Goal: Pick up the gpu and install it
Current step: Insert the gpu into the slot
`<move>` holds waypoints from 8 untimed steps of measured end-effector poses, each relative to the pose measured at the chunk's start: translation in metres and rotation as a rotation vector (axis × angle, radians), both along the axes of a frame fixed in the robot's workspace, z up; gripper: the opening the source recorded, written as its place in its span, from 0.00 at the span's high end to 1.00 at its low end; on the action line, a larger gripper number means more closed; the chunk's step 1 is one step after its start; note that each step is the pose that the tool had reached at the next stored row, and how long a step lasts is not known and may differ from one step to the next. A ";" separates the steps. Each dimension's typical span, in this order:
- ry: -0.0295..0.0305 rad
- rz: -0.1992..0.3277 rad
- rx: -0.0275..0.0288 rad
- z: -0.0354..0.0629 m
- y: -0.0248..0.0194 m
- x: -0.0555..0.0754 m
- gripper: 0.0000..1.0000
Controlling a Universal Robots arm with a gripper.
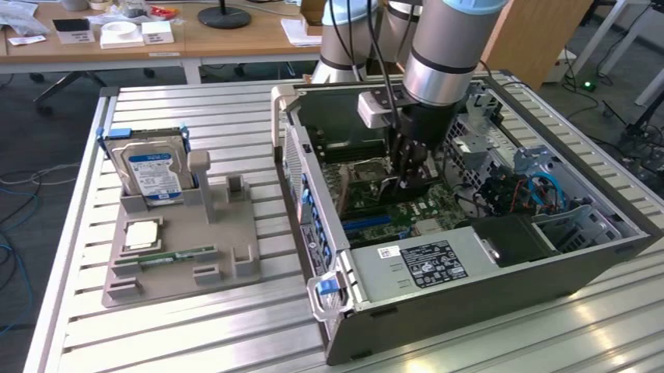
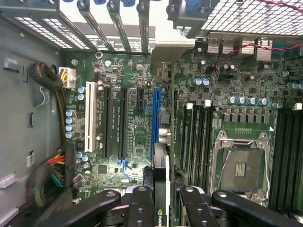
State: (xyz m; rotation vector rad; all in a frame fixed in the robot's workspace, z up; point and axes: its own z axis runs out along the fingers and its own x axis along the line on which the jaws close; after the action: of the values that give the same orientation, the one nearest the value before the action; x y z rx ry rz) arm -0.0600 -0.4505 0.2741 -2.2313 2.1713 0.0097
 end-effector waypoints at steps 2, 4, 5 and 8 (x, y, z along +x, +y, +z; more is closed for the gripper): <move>-0.0031 0.001 0.0000 -0.0023 0.0000 -0.002 0.74; -0.0042 0.002 -0.0002 -0.0035 0.0000 -0.003 0.74; -0.0042 0.002 -0.0002 -0.0036 0.0000 -0.004 0.74; -0.0045 0.003 -0.0001 -0.0044 -0.0001 -0.007 0.74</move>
State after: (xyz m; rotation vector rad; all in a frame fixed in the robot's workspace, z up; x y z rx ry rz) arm -0.0667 -0.4506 0.2698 -2.2326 2.1656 0.0046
